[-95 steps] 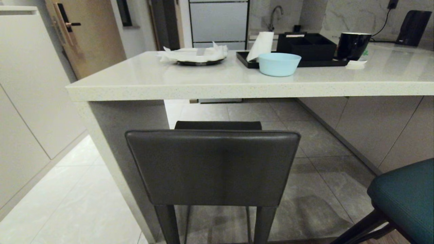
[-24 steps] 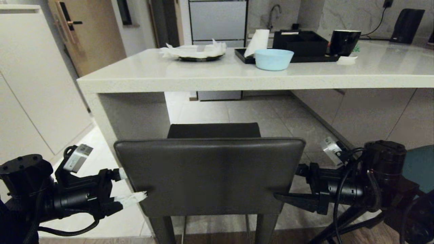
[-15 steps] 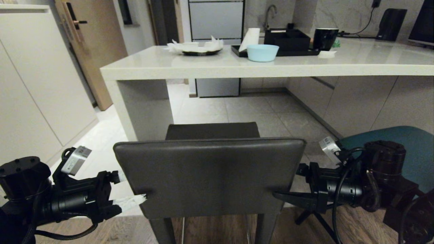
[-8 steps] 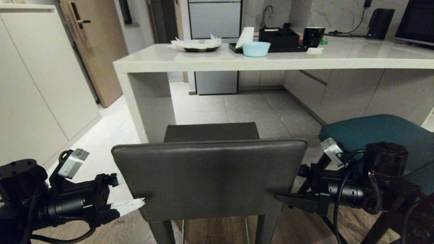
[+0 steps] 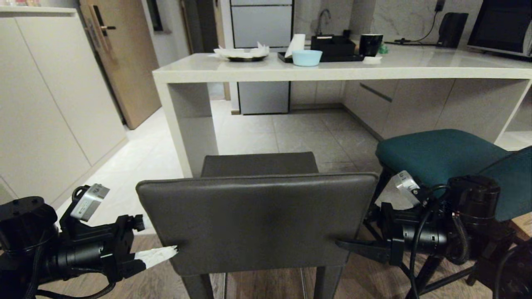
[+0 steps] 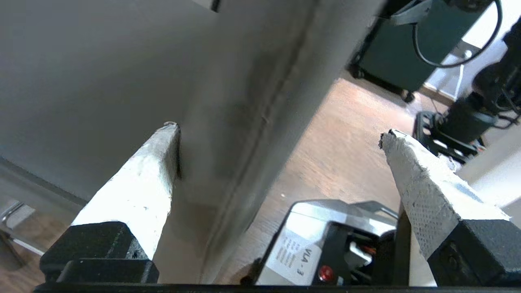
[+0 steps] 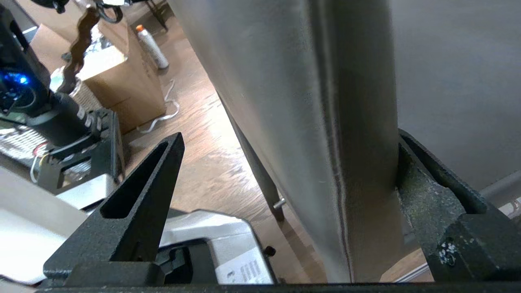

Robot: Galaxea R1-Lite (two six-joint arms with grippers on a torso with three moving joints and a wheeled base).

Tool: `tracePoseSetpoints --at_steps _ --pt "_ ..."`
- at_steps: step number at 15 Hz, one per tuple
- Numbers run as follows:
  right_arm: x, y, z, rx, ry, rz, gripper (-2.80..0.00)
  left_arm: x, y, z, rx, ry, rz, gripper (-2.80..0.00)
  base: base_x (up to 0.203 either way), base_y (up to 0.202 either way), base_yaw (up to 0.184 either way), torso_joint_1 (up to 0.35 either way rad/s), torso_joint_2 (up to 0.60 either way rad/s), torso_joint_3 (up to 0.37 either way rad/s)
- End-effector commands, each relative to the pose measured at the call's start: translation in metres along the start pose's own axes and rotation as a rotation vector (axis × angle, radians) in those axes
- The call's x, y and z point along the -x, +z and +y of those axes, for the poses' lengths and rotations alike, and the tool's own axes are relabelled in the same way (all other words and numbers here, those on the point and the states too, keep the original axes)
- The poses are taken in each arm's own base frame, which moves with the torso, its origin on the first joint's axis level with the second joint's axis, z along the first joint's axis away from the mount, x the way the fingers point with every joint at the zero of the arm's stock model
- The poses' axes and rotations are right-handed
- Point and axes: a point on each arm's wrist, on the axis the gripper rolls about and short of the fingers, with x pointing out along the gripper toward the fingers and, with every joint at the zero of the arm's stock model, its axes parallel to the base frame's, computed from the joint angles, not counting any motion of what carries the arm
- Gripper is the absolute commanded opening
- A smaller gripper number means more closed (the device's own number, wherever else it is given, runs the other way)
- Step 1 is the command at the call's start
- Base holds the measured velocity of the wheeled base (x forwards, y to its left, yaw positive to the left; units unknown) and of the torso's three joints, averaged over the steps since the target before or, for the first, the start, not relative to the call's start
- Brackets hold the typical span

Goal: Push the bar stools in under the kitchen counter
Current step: Pull the gray chair out from under the dining table

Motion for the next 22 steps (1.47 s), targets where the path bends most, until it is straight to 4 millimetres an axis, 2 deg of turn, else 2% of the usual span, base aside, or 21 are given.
tracePoseSetpoints --at_steps 1,5,8,16,22 --pt "0.000 0.002 0.000 0.015 -0.012 -0.009 0.00 0.000 0.002 0.000 -0.013 -0.005 -0.004 0.00 0.000 0.000 0.000 0.000 0.00 0.000" --pt "0.005 0.008 0.006 0.020 -0.017 -0.025 0.00 0.001 0.002 -0.001 -0.015 -0.002 -0.006 0.00 0.000 0.000 0.000 0.000 0.00 0.000" --pt "0.007 0.006 0.002 0.001 -0.089 -0.022 0.00 0.002 0.003 -0.005 -0.017 -0.004 -0.006 0.00 0.000 0.000 0.000 0.000 0.00 0.000" --pt "-0.003 0.007 -0.043 0.014 -0.256 -0.037 0.00 -0.020 0.000 -0.029 -0.015 -0.148 0.026 0.00 0.000 0.000 0.000 0.000 0.00 0.000" --pt "-0.017 0.013 -0.067 0.043 -0.345 -0.063 0.00 -0.023 0.002 -0.030 -0.025 -0.155 0.025 0.00 0.000 0.000 0.000 0.000 0.00 0.000"
